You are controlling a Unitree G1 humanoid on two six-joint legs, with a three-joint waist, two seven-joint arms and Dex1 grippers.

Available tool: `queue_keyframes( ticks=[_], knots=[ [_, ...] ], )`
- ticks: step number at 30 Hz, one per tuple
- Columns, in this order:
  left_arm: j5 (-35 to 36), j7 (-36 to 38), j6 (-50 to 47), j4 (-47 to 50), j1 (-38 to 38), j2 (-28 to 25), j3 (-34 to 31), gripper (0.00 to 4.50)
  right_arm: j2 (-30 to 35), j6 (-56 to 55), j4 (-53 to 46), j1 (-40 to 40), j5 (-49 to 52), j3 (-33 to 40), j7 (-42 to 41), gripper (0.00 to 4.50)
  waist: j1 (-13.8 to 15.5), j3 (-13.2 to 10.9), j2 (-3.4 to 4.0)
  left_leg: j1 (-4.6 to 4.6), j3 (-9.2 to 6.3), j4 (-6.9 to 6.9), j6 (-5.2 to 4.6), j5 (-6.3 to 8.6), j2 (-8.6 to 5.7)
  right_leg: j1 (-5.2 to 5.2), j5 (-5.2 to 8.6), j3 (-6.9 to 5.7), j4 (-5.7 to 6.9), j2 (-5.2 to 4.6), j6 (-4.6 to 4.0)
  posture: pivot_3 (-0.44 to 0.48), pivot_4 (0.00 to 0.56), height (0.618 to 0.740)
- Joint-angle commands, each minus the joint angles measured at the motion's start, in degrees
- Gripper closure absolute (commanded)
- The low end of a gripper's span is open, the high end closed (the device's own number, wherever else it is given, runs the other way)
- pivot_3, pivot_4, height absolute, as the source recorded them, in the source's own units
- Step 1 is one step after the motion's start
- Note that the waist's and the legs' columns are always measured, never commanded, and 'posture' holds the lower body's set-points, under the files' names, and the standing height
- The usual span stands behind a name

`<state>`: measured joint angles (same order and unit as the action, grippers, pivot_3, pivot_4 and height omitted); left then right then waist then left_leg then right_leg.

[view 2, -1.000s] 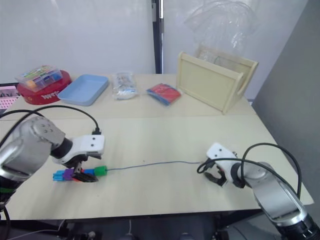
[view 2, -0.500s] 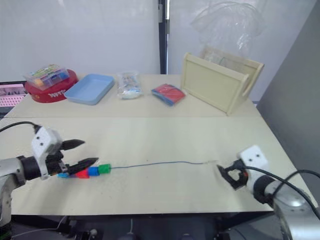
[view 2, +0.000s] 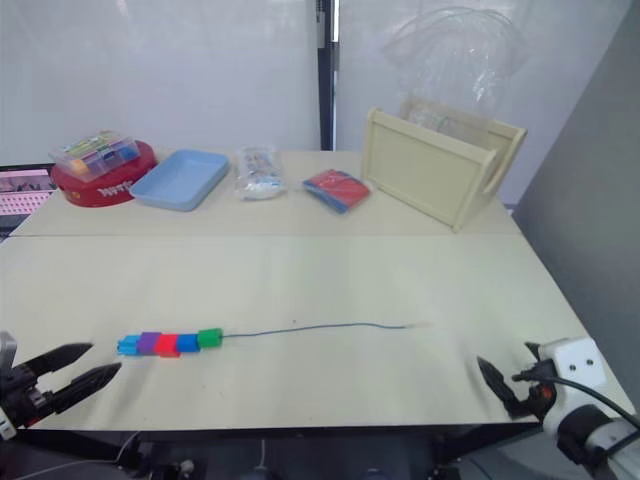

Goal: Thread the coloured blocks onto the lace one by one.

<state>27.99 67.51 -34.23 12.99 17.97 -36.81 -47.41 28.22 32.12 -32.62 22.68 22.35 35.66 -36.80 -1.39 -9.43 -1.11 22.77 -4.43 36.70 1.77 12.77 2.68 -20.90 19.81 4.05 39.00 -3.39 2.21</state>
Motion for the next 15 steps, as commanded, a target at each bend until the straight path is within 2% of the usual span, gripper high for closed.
queue_keyframes(
  ticks=[1, 6, 15],
  knots=[
    [1.1, 1.7, 4.8, -3.3, 1.3, -1.9, 0.2, 0.0, 1.4, -2.5, 0.3, 0.0, 2.4, 1.9, -1.5, 0.03, -0.1, 0.0, 0.0, -0.06, 0.0, -0.04, 0.0, 0.0, 0.0, 0.05, 0.0, 0.0, 0.0, 0.0, 0.0, 0.0, 0.15, 0.74],
    [1.1, 2.0, 8.8, -8.2, 1.7, -3.9, 1.8, 0.0, 3.2, -4.5, 3.1, 0.2, 2.4, 1.1, -2.9, 0.03, -0.4, 0.0, -0.02, -0.64, 0.03, -0.36, 0.05, 0.03, 0.0, 0.62, 0.01, 0.0, -0.22, 0.0, -0.02, 0.0, 0.15, 0.74],
    [1.6, -0.6, 11.4, -8.6, 2.9, -4.1, 5.8, 0.0, 3.2, -4.3, 3.2, 0.4, 3.3, 0.5, -2.5, 0.03, -0.8, 0.0, -0.02, -0.65, 0.04, -0.49, 0.08, 0.04, 0.02, 0.63, 0.01, 0.0, -0.34, -0.02, -0.02, 0.0, 0.15, 0.74]
  ],
)
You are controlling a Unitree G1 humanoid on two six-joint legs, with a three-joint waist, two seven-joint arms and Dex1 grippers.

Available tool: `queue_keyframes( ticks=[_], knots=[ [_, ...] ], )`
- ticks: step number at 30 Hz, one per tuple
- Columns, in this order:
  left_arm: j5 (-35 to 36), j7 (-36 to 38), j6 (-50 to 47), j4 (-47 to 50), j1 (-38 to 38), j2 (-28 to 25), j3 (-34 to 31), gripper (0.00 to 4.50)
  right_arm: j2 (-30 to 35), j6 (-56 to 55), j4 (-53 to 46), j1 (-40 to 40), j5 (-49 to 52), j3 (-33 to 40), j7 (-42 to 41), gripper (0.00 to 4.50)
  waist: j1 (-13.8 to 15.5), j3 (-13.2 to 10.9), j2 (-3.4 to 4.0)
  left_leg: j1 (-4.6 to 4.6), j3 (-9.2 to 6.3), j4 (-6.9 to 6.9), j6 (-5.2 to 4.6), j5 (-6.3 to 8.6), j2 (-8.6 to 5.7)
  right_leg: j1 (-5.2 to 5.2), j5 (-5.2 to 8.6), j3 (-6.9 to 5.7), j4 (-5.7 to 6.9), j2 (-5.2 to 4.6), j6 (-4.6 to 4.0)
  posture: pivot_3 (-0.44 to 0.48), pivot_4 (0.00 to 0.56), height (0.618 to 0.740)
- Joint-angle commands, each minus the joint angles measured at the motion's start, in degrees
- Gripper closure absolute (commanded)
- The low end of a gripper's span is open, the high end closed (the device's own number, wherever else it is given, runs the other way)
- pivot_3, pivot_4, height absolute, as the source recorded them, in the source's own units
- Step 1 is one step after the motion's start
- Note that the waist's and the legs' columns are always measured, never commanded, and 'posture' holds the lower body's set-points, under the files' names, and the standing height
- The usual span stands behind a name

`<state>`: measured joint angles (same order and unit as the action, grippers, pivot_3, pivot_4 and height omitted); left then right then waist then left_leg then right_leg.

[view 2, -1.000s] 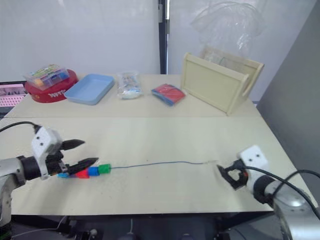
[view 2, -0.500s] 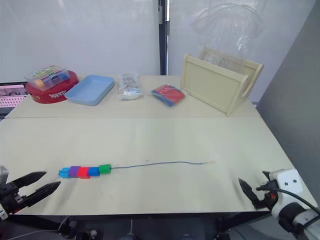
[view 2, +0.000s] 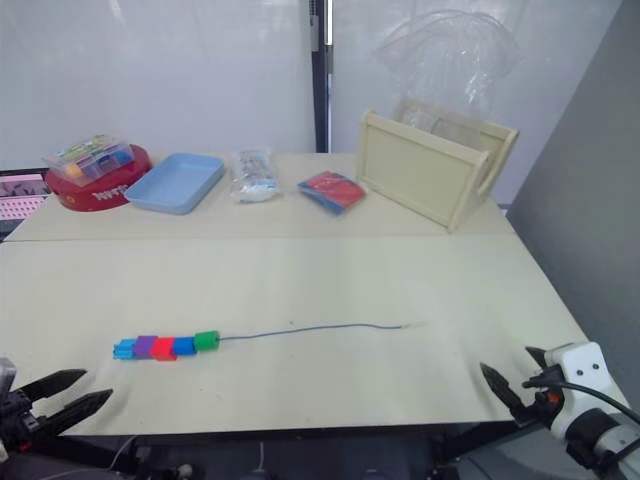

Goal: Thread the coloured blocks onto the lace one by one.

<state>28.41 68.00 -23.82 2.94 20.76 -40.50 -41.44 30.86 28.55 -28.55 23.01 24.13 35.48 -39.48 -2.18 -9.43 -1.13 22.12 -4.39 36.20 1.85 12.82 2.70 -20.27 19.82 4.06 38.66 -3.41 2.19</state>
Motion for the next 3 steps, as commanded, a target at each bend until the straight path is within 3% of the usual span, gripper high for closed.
queue_keyframes(
  ticks=[1, 3],
  knots=[
    [1.4, -1.3, 1.0, 1.5, -0.1, -0.5, 0.0, 0.0, 0.5, -0.7, -0.9, 0.1, 1.6, 0.6, 0.3, 0.03, 0.0, 0.0, 0.0, 0.0, 0.0, -0.01, 0.0, 0.0, 0.0, 0.0, 0.0, 0.0, 0.0, 0.0, 0.0, 0.0, 0.15, 0.74],
    [0.9, -1.6, 2.0, 1.4, 0.0, -0.9, 0.4, 0.0, 0.4, -0.7, -1.0, 0.1, 1.8, 0.2, 0.6, 0.03, 0.0, 0.0, 0.0, 0.0, 0.0, -0.01, 0.0, 0.0, 0.0, 0.0, 0.0, 0.0, 0.0, 0.0, 0.0, 0.0, 0.15, 0.74]
  ],
)
